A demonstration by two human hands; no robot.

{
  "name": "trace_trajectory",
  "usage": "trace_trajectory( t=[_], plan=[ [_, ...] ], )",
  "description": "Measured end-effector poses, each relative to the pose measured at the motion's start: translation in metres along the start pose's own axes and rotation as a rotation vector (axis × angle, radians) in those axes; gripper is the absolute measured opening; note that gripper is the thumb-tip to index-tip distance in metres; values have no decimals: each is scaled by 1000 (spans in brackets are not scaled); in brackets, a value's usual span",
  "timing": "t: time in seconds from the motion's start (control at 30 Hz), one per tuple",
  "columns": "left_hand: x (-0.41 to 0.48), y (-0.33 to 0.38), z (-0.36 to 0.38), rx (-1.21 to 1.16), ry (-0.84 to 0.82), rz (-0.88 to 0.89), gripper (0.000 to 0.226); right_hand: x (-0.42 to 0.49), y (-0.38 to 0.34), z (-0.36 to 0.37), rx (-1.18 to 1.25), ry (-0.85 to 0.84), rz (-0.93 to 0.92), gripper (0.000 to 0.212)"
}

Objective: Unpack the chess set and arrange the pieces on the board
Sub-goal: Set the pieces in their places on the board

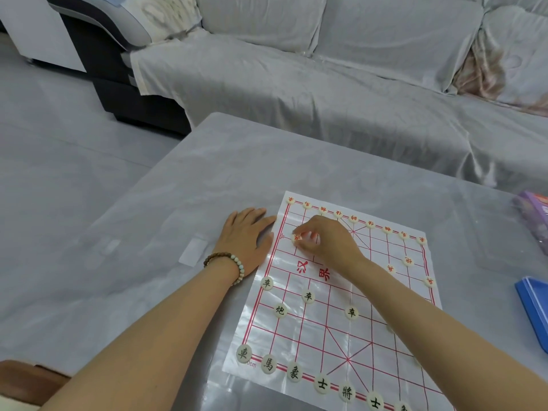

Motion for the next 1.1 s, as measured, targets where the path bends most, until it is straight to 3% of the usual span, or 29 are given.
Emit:
trace_trajectory(
  t=[0.87,1.0,1.1],
  plan=[
    [0,-2,0,-8,42,-7,46,11,-19,14,64,4,-70,28],
    [0,-2,0,8,29,7,46,6,0,-19,142,140,-18,32],
    [0,-1,1,6,7,5,52,-1,30,-40,7,232,88,27]
  ],
)
Point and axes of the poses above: each hand's wrist, its own x-axis towards the middle knuckle, its own z-axis out of the palm, y = z × x, the point moved 8 cm from there along x, towards the middle knuckle, and after that the axes turned 6 degrees about x, right-handed, at the moved point
